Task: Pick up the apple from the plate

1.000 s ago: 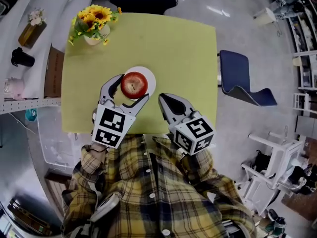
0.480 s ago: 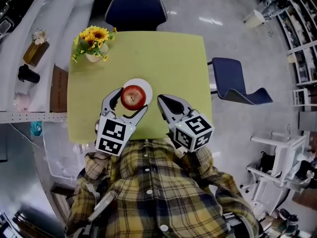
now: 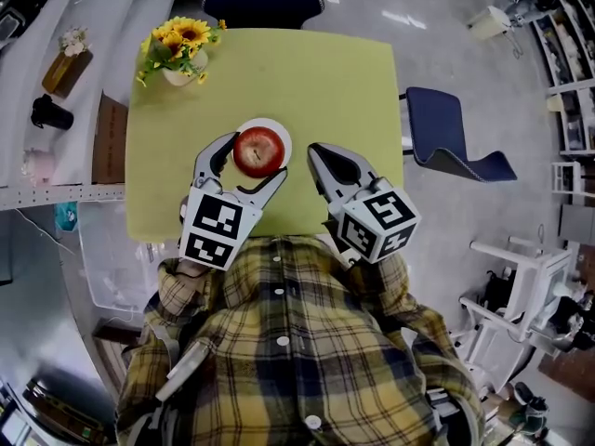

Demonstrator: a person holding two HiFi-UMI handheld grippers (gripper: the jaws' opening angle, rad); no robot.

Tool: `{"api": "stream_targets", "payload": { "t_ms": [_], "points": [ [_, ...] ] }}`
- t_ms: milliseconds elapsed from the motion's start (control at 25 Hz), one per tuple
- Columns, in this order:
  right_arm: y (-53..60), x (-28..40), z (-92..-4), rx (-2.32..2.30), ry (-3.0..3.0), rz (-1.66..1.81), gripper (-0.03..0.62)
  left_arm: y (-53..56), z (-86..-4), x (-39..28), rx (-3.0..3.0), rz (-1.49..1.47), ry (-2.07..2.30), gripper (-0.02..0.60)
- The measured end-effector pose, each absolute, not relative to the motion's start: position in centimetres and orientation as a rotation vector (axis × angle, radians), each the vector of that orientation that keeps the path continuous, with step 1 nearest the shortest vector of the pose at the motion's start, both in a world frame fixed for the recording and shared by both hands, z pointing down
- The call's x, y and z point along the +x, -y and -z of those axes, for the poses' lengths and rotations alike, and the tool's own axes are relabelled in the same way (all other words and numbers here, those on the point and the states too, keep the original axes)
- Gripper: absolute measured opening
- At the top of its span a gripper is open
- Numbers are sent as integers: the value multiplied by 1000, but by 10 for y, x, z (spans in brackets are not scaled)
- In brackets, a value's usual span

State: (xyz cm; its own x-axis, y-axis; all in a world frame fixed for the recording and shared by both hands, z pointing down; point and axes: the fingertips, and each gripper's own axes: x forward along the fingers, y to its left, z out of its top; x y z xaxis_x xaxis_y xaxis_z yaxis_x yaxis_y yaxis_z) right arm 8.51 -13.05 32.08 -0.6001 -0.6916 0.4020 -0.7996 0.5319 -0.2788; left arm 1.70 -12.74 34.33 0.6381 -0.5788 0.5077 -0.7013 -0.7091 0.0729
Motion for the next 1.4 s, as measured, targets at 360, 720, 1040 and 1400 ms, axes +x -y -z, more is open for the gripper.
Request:
{"api": "stream_targets", "payload": {
  "t_ms": [360, 720, 1040, 1400],
  "points": [
    [137, 81, -320, 1239, 2522, -608, -3, 132, -346, 11, 2588, -657, 1035, 403],
    [137, 78, -322, 1217, 2522, -598, -3, 135, -347, 11, 2587, -661, 1028, 403],
    [135, 80, -324, 1219, 2514, -604, -3, 133, -349, 13, 2589, -672, 1016, 405],
    [134, 80, -329, 1207, 2508, -609, -3, 132, -353, 14, 2582, -679, 1022, 404]
  ]
}}
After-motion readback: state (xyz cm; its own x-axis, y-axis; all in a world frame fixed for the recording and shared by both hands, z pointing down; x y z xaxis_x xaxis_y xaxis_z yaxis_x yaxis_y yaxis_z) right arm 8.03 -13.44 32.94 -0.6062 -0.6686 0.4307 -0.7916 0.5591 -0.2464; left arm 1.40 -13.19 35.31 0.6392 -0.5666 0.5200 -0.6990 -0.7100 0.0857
